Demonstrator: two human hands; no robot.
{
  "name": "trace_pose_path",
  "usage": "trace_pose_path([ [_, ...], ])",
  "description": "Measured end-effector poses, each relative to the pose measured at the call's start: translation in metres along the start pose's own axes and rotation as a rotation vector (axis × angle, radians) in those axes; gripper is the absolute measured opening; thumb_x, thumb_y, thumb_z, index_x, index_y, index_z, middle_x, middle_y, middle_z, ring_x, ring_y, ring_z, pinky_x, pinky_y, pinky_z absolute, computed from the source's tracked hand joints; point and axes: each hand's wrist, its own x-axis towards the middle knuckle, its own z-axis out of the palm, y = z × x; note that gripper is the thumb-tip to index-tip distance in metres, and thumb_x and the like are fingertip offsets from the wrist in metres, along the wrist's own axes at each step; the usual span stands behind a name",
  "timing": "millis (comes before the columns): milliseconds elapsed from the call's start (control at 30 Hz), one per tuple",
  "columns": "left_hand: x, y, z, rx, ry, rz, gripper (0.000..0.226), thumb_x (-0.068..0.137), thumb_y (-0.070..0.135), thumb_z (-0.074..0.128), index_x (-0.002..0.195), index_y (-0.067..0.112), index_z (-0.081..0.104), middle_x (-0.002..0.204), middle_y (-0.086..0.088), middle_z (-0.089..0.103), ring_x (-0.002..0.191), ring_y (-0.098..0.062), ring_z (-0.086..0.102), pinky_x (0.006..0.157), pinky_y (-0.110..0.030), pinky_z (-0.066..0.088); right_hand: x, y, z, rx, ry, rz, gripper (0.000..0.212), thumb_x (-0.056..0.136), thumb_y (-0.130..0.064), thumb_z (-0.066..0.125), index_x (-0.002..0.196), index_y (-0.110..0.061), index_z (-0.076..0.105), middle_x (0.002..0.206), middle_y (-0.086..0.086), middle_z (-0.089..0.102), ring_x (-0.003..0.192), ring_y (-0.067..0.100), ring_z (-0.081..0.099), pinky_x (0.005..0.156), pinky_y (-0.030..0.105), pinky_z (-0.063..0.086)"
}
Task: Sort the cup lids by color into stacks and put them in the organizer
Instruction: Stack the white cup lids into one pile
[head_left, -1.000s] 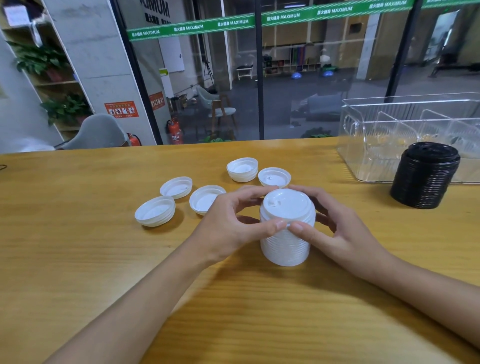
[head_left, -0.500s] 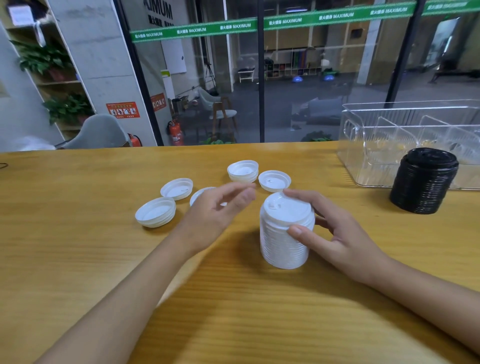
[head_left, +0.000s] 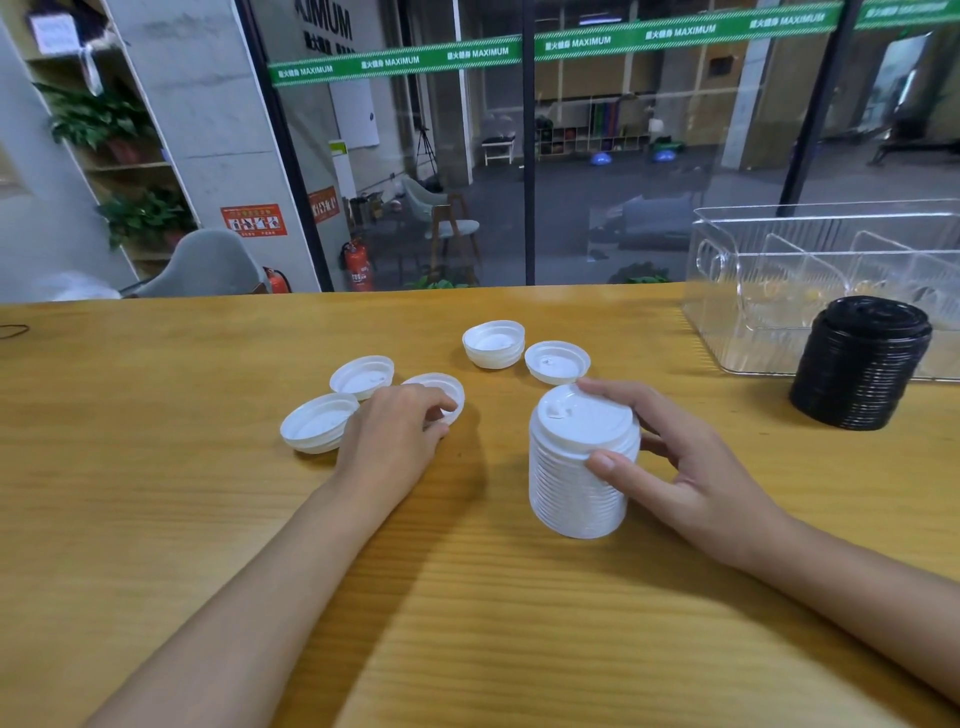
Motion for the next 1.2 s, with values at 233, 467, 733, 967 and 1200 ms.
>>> trace_pose_path([
  [233,0.002,-0.001,0.001,-0.1,0.045,-0.037,0.025,0.083,0.022,0.089,0.105,0.019,0.079,0.094,0.005,0.072,0.094,-0.02,0.065,0.08,-0.041,0.055,0.0,0.001,0.0,-0.004,-0.006,0.006,0.054,0.093,-0.053,0.063,0.144,-0.037,0.054,0.145,-0.019,0.059,0.137,0.012,0.056,0.102,0.021,0.05],
  [467,-0.001,0.008,-0.008,-0.291,0.208,0.117,0.016,0.088,0.022,0.084,0.103,0.021,0.08,0.09,0.008,0.07,0.083,-0.012,0.061,0.076,-0.032,0.051,-0.001,0.0,0.001,0.009,0.01,-0.002,0.053,0.093,-0.051,0.064,0.143,-0.035,0.055,0.145,-0.016,0.06,0.136,0.015,0.057,0.103,0.029,0.052],
  [733,-0.012,0.036,-0.016,-0.634,0.21,0.063,0.016,0.094,0.031,0.078,0.109,0.029,0.082,0.096,0.003,0.071,0.09,-0.015,0.072,0.085,-0.041,0.061,-0.001,0.0,0.004,0.086,0.009,0.027,0.055,0.091,-0.05,0.066,0.142,-0.034,0.055,0.137,-0.017,0.066,0.131,0.014,0.061,0.107,0.027,0.049],
  [967,-0.01,0.047,-0.03,-1.048,0.119,-0.193,0.015,0.096,0.033,0.074,0.093,0.024,0.086,0.082,-0.002,0.074,0.072,-0.015,0.065,0.069,-0.029,0.056,-0.001,0.0,0.005,0.126,0.007,0.03,0.067,0.09,-0.048,0.068,0.152,-0.042,0.041,0.138,-0.022,0.063,0.133,0.007,0.059,0.105,0.016,0.047],
  [1200,-0.024,0.066,-0.024,-1.044,-0.074,-0.118,0.026,0.098,0.035,0.071,0.079,0.021,0.082,0.063,0.0,0.054,0.06,-0.014,0.046,0.06,-0.025,0.041,0.0,0.001,0.006,0.138,0.017,-0.009,0.077,0.093,-0.04,0.07,0.158,-0.045,0.029,0.138,-0.016,0.064,0.132,0.014,0.061,0.106,0.018,0.047],
])
